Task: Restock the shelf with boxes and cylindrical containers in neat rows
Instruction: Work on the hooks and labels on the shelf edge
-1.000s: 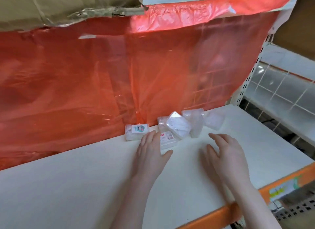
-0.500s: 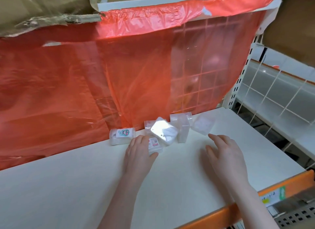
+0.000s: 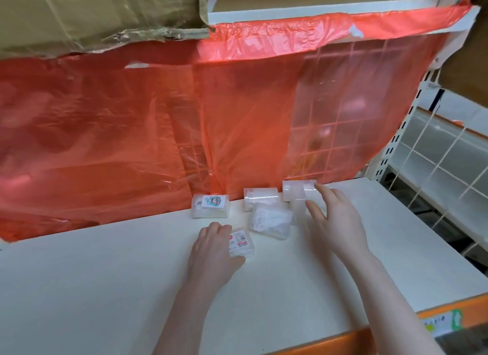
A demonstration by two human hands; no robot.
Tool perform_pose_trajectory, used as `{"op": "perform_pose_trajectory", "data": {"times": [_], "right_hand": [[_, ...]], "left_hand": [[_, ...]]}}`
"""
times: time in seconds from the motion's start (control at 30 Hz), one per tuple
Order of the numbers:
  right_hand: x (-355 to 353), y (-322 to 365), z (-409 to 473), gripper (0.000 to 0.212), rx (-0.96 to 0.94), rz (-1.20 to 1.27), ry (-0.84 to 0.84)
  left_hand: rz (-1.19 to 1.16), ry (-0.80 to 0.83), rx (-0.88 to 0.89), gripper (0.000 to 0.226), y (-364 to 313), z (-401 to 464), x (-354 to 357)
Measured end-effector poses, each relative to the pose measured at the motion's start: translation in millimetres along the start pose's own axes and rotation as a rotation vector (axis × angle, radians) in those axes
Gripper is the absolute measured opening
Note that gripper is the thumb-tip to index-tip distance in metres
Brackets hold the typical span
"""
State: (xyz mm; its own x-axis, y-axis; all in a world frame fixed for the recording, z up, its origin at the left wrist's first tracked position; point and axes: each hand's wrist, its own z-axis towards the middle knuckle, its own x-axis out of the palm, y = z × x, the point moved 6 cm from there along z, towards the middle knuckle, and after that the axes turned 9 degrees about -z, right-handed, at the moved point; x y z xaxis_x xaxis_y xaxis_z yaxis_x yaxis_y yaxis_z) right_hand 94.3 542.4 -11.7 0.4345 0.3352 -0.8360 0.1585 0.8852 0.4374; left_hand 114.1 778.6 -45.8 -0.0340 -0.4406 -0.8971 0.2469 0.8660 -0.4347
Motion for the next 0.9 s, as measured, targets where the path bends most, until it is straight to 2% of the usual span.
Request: {"op": "perform_pose_trajectory", "data": {"times": [0.23,0.5,0.73,0.9], "right_hand": [[15.8,7.8,18.8,0.052,0.028,0.078,0.05],[34.8,16.7,10.9,0.039,-0.005,0.248,0.197],[33.6,4.2,-18.2,0.04,-0.182,0.162,0.134],[30.2,-3.5,-30.0,0.048,-0.238,0.108,0.125]], "left_hand": [[-0.02,-0.011,-0.024,0.056,9.6,-6.6,-4.8],[-0.027,-0.016,-0.036,0.062,16.8,-7.1,-7.9],[-0.038,-0.027,-0.047,0.063,23.1,-6.7,-9.1],[-0.034,-0.031,-0.049,0.063,22.8,-5.4,-9.2]]}}
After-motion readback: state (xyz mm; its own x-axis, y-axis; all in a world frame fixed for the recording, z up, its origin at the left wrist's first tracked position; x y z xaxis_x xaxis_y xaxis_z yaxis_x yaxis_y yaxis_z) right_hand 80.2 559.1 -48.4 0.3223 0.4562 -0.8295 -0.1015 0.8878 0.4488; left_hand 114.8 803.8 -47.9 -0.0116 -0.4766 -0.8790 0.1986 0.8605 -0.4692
